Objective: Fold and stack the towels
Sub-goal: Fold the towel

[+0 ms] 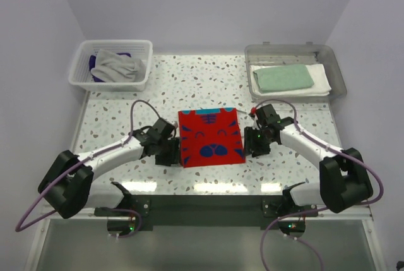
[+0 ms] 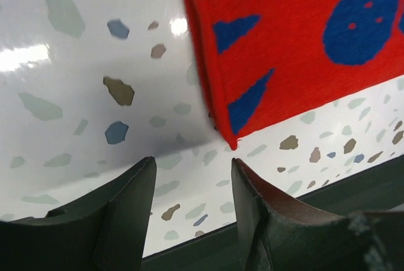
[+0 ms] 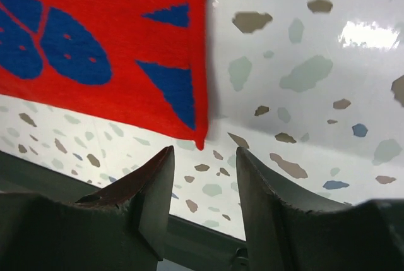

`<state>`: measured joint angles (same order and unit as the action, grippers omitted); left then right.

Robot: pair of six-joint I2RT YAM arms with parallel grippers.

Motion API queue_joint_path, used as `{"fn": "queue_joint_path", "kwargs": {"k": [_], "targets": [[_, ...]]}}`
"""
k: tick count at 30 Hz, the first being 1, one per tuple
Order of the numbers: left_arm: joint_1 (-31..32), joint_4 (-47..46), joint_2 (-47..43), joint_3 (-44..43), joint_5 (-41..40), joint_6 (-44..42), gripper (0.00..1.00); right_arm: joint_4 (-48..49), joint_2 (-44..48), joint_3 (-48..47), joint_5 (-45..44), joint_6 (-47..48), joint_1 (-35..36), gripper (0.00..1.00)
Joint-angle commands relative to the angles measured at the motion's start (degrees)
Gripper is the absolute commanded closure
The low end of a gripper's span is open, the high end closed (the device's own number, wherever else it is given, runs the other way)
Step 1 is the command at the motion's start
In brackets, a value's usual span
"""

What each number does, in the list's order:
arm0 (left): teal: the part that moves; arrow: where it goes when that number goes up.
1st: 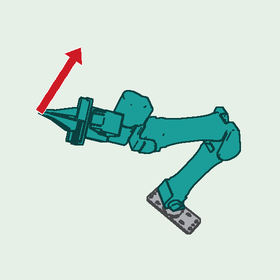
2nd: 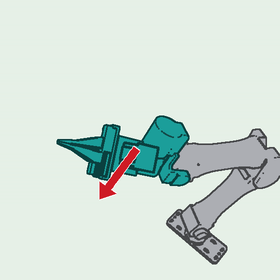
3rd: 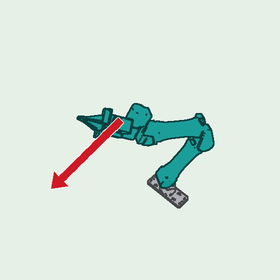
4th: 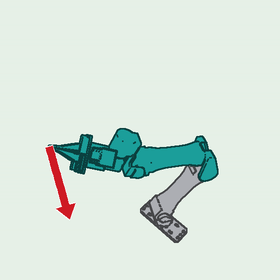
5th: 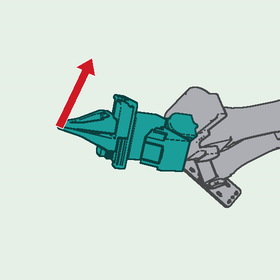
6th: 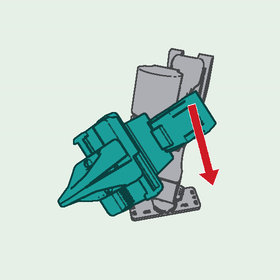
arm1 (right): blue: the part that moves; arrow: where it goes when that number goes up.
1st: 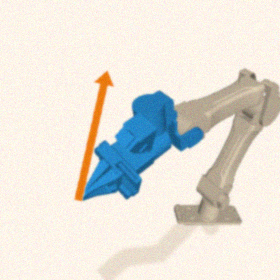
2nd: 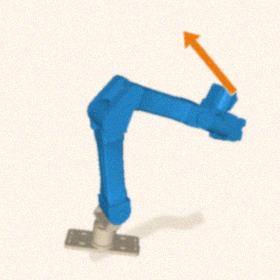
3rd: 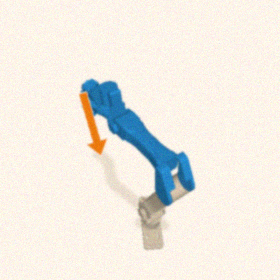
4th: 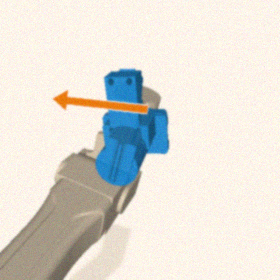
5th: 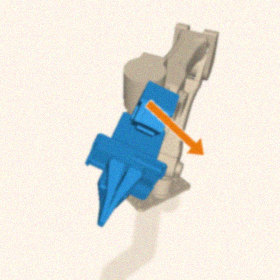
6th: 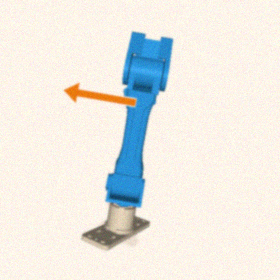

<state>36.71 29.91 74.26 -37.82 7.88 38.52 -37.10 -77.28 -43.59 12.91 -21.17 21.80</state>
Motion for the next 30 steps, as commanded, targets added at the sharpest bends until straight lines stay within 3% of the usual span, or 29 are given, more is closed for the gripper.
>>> {"fn": "queue_joint_path", "kwargs": {"k": [1, 5, 12, 19, 30], "targets": [[1.7, -5.29, -2.27, 3.63, 0.2, 6.21, 0.44, 6.67, 1.78, 4.03, -1.13, -6.32, 0.17, 0.53], [2.58, -10.74, -2.54, 5.92, 0.38, 9.64, 0.49, 11.61, 2.65, 7.38, 0.28, -8.98, 0.17, 0.59], [2.05, -7.58, -0.09, -8.9, -13.23, 5.53, 0.57, 12.05, 4.24, -1.04, -2.81, -4.06, 0.17, 0.6], [-0.76, -14.08, 16.43, -18.15, -15.7, 0.06, 0.66, 22.93, -8.76, -7.64, -0.08, -4.49, 0.26, 0.66], [-9.19, -18.13, 34.61, -28.26, -13.07, -4.68, 0.66, 29.02, -28.18, -19.85, -3.5, -3.09, 0.26, 0.68]]}}
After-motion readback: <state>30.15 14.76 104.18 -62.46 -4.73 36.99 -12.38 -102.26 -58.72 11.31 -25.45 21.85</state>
